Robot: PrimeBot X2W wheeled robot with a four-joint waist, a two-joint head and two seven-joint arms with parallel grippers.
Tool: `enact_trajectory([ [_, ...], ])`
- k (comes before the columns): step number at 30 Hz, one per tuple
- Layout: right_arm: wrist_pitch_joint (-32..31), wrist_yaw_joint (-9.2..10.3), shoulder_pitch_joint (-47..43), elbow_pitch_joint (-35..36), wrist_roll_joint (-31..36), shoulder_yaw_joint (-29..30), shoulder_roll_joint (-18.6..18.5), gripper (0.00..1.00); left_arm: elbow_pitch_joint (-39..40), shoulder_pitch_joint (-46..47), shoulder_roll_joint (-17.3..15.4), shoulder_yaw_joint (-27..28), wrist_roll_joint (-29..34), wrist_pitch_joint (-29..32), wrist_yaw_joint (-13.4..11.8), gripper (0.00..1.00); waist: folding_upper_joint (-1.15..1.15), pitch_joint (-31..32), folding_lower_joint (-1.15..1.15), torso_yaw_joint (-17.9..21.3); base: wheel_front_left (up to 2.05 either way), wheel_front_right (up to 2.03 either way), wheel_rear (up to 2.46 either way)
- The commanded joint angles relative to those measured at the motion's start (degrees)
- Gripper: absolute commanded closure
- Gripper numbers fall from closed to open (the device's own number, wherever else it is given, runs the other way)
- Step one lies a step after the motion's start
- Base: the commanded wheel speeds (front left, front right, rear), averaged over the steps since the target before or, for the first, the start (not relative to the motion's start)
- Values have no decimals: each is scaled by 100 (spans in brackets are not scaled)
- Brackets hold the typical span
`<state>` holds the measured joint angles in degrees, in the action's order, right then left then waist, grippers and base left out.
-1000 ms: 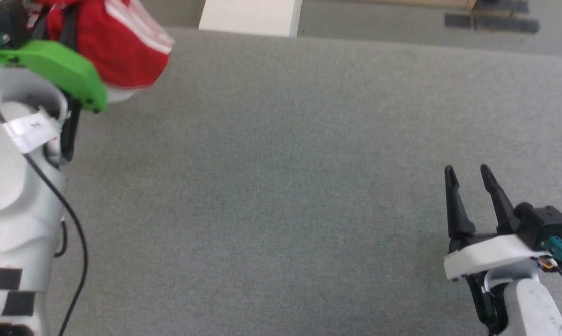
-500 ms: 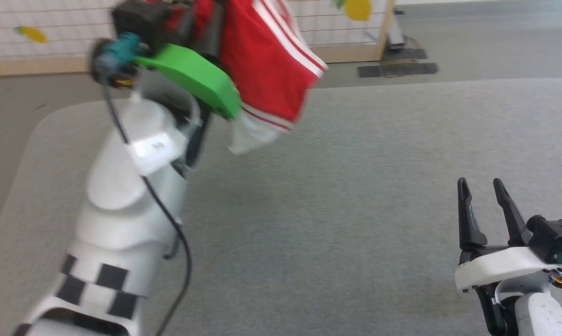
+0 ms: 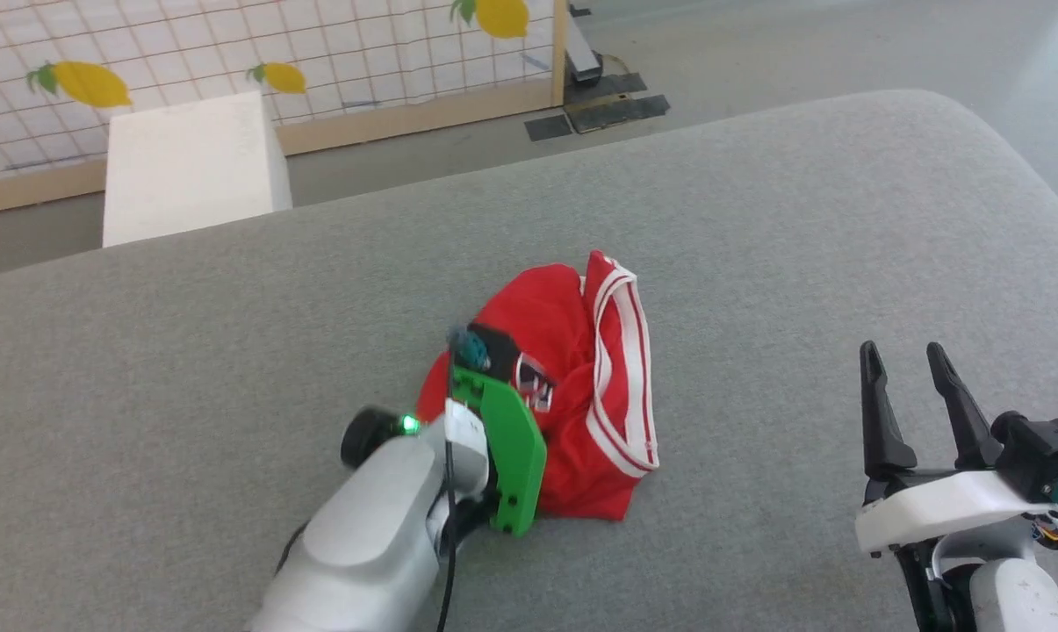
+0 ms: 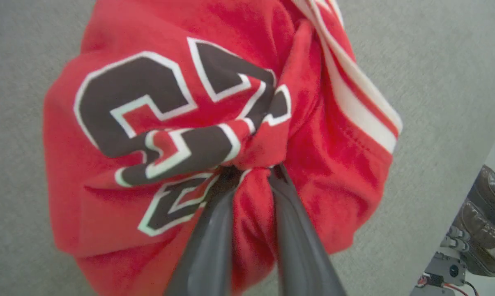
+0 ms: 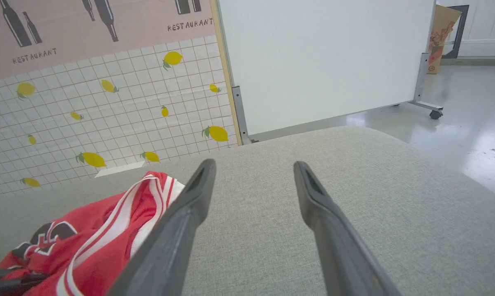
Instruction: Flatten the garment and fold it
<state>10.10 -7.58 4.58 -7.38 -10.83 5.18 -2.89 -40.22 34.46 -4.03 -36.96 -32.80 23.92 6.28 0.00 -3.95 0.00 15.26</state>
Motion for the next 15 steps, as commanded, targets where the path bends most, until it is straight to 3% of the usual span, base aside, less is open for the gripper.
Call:
enact_trajectory([
  [1, 17, 9, -65, -11, -42, -45, 2, 0, -88, -120, -21, -46, -79, 193, 26, 100, 0, -31, 0, 38, 0, 0, 0],
  [2, 17, 9, -66, -21, -52, -69, 2, 0, -142, -162, -32, -69, -107, 321, 23, 100, 0, -32, 0, 26, 0, 0, 0],
  [3, 19, 9, -68, -29, -60, -83, 2, 0, -156, -184, -40, -69, -127, 369, 13, 82, 0, -29, 0, 12, 0, 0, 0],
  [4, 22, 9, -73, -37, -61, -92, 2, 0, -134, -208, -40, -23, -165, 322, -23, 18, 0, -17, 0, -15, 0, 0, 0],
  [5, 23, 9, -81, -42, -56, -98, 2, 0, -93, -219, -42, 34, -188, 219, -70, 0, 0, -1, 0, -39, 0, 0, 0],
  [9, 6, 9, -113, -37, -28, -89, 2, 0, 278, -256, -103, 349, -209, -664, -244, 0, 0, 93, 0, -166, 0, 0, 0],
  [15, -31, 9, -157, 36, 38, -53, 2, 0, 1007, -435, -323, 887, 18, -2649, -575, 0, 0, 261, 0, -442, 0, 0, 0],
])
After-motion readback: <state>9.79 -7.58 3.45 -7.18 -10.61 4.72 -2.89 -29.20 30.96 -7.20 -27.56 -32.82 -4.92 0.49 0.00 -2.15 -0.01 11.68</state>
